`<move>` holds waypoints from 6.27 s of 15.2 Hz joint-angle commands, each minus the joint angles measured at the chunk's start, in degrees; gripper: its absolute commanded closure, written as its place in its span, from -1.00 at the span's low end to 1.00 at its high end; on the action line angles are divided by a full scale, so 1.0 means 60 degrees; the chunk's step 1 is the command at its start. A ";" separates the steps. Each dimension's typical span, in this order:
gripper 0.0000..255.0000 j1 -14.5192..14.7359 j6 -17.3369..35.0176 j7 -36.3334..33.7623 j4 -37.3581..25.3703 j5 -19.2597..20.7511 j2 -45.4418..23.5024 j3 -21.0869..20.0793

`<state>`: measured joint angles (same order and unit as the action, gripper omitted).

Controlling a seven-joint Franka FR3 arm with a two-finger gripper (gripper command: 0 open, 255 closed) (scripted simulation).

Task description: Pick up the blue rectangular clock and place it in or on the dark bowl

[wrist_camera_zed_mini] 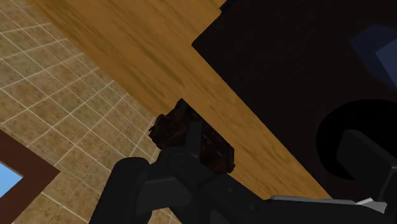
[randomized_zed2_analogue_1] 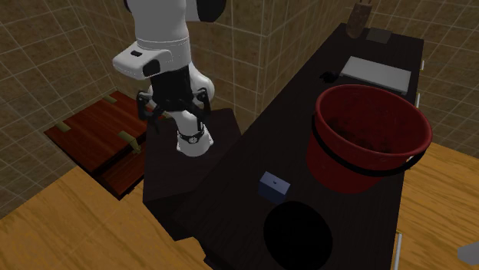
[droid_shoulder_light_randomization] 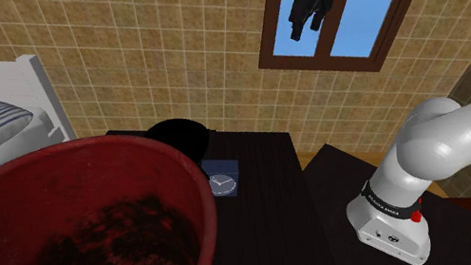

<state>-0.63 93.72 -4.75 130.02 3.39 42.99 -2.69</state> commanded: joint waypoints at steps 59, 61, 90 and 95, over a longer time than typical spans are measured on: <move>1.00 0.2678 0.7772 0.0371 0.2452 -0.0932 -0.6280 -0.2765; 1.00 0.2693 0.7483 0.0443 0.2373 -0.1026 -0.6060 -0.2749; 1.00 0.2779 0.3499 0.0879 0.0343 -0.1493 -0.4049 -0.2384; 1.00 0.2398 0.3314 0.1094 -0.1454 -0.0945 -0.5717 -0.2207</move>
<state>14.09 113.99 1.65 123.39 -2.84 10.46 -16.08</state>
